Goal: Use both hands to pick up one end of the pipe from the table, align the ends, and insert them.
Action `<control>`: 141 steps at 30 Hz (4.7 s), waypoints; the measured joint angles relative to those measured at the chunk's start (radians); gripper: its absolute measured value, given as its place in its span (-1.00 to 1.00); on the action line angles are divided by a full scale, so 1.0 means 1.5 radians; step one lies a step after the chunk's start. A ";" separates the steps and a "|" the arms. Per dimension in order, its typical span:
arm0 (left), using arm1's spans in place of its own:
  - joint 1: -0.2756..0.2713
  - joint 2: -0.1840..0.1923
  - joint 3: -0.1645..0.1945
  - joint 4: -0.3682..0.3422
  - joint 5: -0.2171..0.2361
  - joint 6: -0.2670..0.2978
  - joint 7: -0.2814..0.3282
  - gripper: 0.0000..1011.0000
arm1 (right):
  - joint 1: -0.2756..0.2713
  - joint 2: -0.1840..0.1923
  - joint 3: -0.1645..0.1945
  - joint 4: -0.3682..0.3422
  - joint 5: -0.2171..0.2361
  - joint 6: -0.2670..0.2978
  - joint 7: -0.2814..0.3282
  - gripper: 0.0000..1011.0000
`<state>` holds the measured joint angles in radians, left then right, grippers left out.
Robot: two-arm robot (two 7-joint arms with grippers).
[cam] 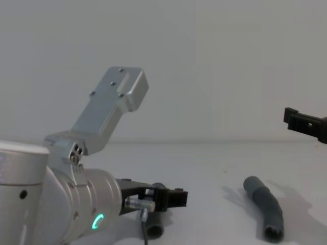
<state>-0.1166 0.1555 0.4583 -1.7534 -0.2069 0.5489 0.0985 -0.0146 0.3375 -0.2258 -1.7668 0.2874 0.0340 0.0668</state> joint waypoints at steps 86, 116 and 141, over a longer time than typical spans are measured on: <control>-0.002 0.011 -0.007 0.012 0.006 0.028 -0.036 -0.41 | 0.000 0.000 0.000 0.000 0.000 0.000 0.000 0.99; -0.136 0.080 0.046 0.028 0.024 -0.061 -0.232 -0.41 | 0.005 0.002 0.002 -0.004 0.011 0.022 0.016 0.99; -0.273 0.245 0.111 0.019 0.107 -0.225 -0.464 -0.41 | -0.015 0.002 0.011 -0.035 0.078 0.128 0.062 0.99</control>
<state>-0.5258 0.5229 0.6252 -1.7253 -0.0465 0.2110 -0.5978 -0.0364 0.3407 -0.2092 -1.8196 0.4045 0.2255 0.1595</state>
